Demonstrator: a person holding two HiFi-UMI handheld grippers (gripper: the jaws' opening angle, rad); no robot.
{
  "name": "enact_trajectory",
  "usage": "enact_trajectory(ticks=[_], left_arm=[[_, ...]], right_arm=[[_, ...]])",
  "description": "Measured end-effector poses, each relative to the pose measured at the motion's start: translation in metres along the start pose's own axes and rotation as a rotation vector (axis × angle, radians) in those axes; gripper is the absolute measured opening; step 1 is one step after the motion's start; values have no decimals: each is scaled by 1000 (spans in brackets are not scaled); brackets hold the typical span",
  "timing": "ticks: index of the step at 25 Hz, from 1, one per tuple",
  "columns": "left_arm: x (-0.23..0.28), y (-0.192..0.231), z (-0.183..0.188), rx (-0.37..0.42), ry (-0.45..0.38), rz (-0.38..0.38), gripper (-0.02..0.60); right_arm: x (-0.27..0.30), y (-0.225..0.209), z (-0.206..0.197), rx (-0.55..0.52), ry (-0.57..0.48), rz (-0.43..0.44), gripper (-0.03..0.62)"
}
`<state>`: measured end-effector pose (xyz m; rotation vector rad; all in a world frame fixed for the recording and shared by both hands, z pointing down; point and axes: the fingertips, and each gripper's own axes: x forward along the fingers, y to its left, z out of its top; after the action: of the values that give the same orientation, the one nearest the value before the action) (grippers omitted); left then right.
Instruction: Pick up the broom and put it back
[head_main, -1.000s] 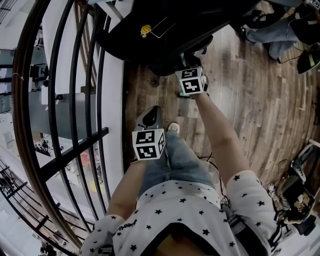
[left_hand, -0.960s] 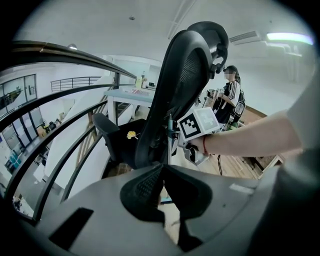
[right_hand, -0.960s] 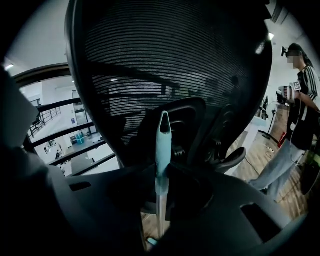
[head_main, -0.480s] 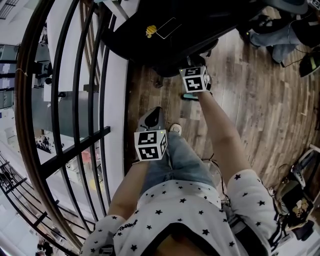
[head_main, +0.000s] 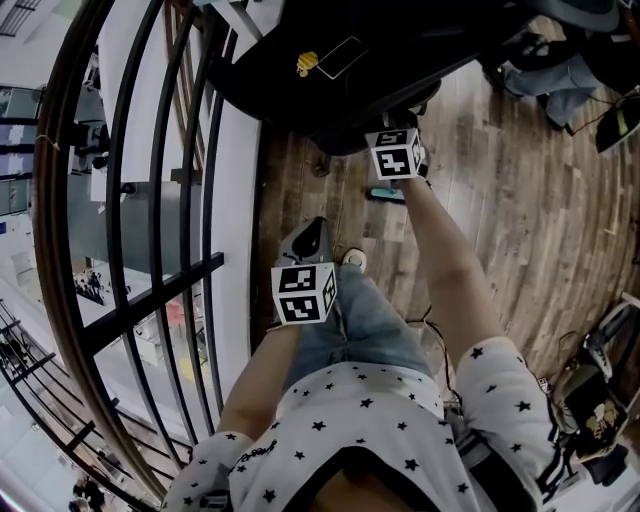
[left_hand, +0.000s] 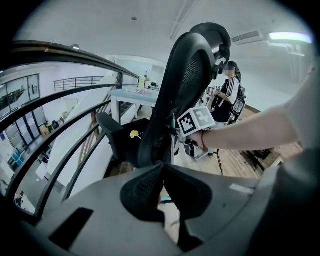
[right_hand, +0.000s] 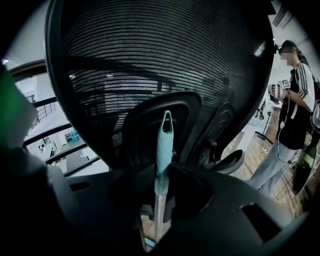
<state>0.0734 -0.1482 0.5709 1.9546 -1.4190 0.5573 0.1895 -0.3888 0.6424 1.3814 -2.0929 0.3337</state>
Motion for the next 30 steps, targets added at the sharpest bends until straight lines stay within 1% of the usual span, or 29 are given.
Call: enact_trajectory(ticks=[6, 10, 12, 24, 30], left_arm=[[-1, 0, 2, 0, -2, 3, 11], [-3, 0, 3, 2, -3, 0, 11], [-4, -2, 3, 4, -3, -2, 11], [-16, -16, 1, 16, -16, -23, 11], [-27, -23, 1, 32, -24, -44, 11]], right_arm=[[2, -4, 2, 12, -1, -1, 89], [-1, -4, 4, 33, -14, 2, 113], [-4, -4, 6, 45, -21, 10, 136], [-34, -1, 3, 57, -34, 4, 137], [-56, 0, -4, 84, -20, -20, 123]])
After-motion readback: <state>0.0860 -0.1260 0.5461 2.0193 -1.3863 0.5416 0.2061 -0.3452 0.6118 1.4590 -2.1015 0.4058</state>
